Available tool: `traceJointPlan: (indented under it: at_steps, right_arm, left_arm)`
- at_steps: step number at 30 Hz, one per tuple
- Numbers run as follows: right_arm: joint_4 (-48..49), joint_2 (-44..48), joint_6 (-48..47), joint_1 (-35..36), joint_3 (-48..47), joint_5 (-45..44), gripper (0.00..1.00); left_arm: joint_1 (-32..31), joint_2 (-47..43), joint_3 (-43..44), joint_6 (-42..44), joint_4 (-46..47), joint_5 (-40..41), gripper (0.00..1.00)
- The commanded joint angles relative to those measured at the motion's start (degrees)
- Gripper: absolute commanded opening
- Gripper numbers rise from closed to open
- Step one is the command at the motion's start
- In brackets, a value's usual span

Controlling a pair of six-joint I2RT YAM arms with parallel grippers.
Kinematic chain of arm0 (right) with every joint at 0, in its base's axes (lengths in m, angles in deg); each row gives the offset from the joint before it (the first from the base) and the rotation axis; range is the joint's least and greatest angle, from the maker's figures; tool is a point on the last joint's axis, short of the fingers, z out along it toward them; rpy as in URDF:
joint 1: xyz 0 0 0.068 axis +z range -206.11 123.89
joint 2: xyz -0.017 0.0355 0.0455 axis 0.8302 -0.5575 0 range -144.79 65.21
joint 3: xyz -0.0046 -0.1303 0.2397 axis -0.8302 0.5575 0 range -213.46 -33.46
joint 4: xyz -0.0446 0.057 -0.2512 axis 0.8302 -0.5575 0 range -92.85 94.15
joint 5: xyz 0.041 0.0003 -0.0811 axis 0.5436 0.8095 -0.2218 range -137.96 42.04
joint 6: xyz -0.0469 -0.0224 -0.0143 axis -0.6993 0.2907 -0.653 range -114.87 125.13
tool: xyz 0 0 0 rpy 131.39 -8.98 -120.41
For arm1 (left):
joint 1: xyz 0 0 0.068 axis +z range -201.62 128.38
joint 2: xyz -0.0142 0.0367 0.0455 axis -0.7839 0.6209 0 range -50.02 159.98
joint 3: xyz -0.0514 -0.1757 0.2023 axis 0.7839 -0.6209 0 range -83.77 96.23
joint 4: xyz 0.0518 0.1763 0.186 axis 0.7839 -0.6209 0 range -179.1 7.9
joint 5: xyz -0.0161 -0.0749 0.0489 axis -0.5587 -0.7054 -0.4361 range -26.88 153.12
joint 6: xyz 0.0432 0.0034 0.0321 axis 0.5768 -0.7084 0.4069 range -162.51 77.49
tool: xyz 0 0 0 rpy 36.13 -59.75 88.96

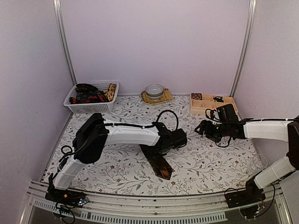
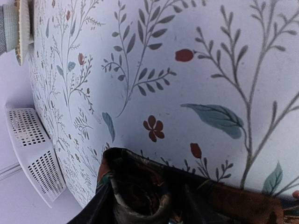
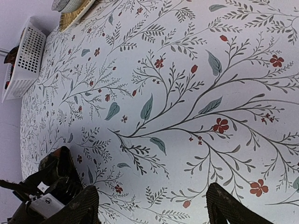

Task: Roll the ties
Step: Roll the tie at the center of the board.

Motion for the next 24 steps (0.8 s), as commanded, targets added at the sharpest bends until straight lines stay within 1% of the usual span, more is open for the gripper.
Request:
traceJointPlan:
  at_steps: [1,7,16,22,24]
  right_arm:
    - [0.92,4.09,0.19,-0.61,-0.16,0.04,0.79]
    - [1.33,3.77,0.31,-0.74,-0.01,0.77,0.79]
    - [3.14,0.94,-0.12,-0.74,-0.30,4.70,0.79]
    - [4.69,-0.62,-0.27,-0.73,-0.06,7.00,0.75]
    - [5.30,-1.58,-0.23,-0.67,-0.11,8.05,0.75]
  left_arm:
    - [-0.34,1.82,-0.69,-1.44,-1.55,-8.14,0.53]
    - [1.06,0.92,3.69,-0.24,-2.44,-3.16,0.61]
    - [2.09,-1.42,5.41,1.99,-1.87,0.02,0.65]
    - [2.05,-3.01,5.89,2.32,-1.43,-0.01,0.69]
    - [2.03,-4.48,6.81,2.72,-0.48,-1.77,0.74]
